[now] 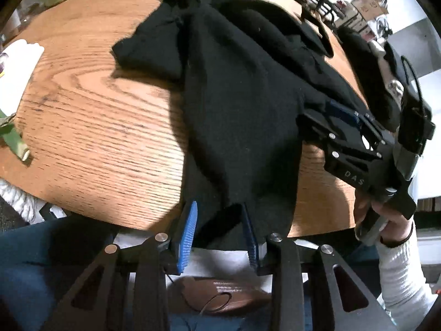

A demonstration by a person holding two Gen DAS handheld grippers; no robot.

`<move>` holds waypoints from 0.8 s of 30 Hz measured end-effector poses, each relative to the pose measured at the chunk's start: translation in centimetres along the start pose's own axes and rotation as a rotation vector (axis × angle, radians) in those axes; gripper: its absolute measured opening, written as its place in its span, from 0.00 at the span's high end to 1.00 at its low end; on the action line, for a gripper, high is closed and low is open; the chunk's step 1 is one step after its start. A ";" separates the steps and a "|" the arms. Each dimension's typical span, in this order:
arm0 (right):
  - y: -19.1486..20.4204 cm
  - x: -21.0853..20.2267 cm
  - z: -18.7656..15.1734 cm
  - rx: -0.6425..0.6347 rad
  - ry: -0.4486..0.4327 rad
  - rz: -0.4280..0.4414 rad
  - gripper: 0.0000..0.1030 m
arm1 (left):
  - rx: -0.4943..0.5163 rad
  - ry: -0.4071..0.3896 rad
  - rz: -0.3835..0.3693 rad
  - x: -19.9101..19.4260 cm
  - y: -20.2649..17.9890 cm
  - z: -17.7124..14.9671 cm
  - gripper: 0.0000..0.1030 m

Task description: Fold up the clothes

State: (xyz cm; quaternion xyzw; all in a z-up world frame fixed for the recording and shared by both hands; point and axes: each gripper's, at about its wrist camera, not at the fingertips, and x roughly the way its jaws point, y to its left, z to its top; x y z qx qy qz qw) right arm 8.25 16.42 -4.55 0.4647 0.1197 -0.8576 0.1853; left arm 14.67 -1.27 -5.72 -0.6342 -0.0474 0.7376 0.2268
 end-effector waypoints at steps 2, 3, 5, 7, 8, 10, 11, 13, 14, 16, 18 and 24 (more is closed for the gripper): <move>-0.3 -0.2 0.1 0.015 0.006 0.006 0.25 | 0.010 -0.005 0.001 0.1 -0.3 0.1 0.67; -0.5 -0.3 0.1 0.022 0.009 0.009 0.25 | 0.016 -0.008 0.001 0.1 -0.5 0.1 0.67; -0.5 -0.9 0.6 0.028 -0.013 0.028 0.26 | 0.026 -0.013 0.002 0.1 -0.8 0.2 0.67; 0.1 -0.6 1.3 0.003 -0.011 0.025 0.26 | 0.037 -0.018 0.003 0.2 -1.1 0.3 0.67; 0.5 -0.5 1.7 -0.010 -0.010 0.024 0.26 | 0.038 -0.019 0.006 0.3 -1.1 0.3 0.67; 1.1 0.0 1.6 -0.043 0.000 0.006 0.26 | 0.003 -0.027 0.004 0.7 -0.4 0.1 0.67; 1.4 0.2 1.5 -0.059 0.006 -0.003 0.24 | -0.016 -0.036 -0.004 0.7 -0.1 0.0 0.67; 1.8 0.7 1.2 -0.086 0.015 -0.024 0.22 | -0.062 -0.052 -0.020 0.7 0.6 -0.3 0.67; 2.0 0.9 1.0 -0.095 0.019 -0.036 0.19 | -0.090 -0.062 -0.025 0.6 1.0 -0.6 0.68; 1.7 1.2 1.0 -0.087 0.011 -0.065 0.09 | -0.145 -0.082 -0.014 0.2 1.8 -1.3 0.77; 0.9 1.7 1.0 -0.046 0.032 -0.054 0.04 | -0.167 -0.082 0.010 0.1 2.0 -1.8 0.79; 0.1 2.1 1.2 -0.009 0.058 -0.043 0.00 | -0.090 -0.079 -0.037 -0.8 0.3 -1.9 0.78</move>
